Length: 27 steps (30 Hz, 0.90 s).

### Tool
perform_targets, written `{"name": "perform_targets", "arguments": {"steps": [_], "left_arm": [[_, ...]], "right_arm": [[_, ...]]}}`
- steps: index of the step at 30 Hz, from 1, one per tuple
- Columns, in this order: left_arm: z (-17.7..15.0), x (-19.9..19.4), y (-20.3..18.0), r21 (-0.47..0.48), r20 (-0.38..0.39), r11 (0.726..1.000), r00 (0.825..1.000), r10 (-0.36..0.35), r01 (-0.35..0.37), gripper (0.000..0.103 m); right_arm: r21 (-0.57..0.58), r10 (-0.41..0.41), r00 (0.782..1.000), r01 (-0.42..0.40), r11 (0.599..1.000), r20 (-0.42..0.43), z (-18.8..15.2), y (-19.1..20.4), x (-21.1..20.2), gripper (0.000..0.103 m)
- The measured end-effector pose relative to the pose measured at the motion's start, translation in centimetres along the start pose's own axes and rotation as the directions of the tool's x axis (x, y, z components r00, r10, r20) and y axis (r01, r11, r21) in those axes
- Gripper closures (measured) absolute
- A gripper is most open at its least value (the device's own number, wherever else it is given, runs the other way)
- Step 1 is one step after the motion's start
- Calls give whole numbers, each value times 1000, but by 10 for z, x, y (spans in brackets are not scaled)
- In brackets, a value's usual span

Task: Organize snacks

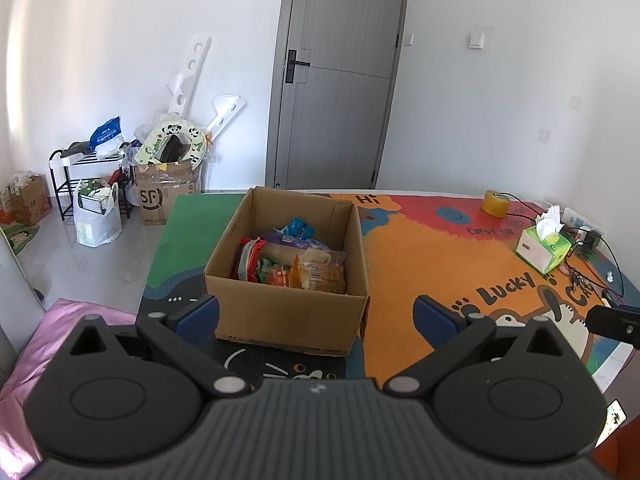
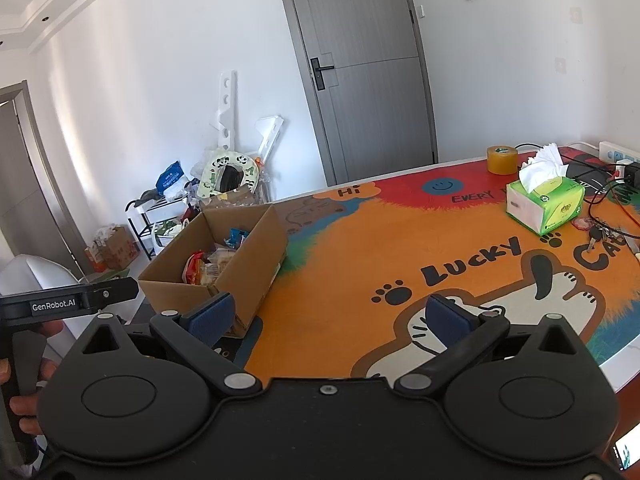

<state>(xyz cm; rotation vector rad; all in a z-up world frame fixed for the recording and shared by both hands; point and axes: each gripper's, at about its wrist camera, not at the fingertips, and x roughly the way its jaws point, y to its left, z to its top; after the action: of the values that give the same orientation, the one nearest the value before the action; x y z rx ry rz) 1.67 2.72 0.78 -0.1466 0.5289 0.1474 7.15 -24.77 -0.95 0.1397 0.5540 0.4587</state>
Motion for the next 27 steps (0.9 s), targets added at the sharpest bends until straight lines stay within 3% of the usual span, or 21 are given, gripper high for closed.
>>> {"name": "perform_targets", "arguments": {"steps": [27], "left_arm": [[-1,-1,-2,8,-5,1000,1000,-3,3,1]], "right_arm": [[-4,-3,1000,3,1000,1,0,1,0,0]]}}
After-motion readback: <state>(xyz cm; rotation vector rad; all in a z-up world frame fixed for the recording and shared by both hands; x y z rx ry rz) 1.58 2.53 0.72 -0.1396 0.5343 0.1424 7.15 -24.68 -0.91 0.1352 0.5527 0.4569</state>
